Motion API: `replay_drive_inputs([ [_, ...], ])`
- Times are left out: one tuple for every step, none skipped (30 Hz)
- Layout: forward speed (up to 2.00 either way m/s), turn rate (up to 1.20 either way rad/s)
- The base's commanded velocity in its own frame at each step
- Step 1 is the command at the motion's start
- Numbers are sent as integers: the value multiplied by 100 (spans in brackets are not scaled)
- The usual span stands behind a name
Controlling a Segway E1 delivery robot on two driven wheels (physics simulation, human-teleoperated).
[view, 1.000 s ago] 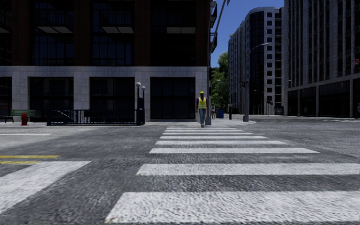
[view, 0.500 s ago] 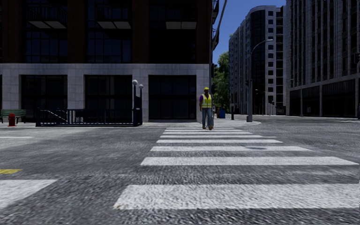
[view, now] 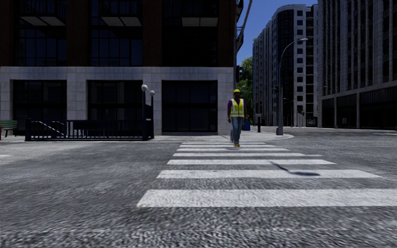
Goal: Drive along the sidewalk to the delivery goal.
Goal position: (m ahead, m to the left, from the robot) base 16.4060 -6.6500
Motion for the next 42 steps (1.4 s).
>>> replay_drive_inputs([
  [160,0],
  [160,0],
  [160,0],
  [160,0],
  [160,0],
  [160,0],
  [160,0],
  [160,0],
  [160,5],
  [160,8],
  [160,8],
  [160,9],
  [160,9],
  [160,7],
  [160,7],
  [160,0],
  [160,0],
  [160,0],
  [160,0],
  [160,0],
  [160,0],
  [160,0],
  [160,0],
  [160,0],
  [160,0],
  [160,0],
  [160,0],
  [160,0],
  [160,0],
  [160,0],
  [160,0],
  [160,0],
  [160,0],
  [160,0],
  [160,0],
  [160,0],
  [160,0],
  [160,0],
  [160,0],
  [160,0],
  [160,0],
  [160,0],
])
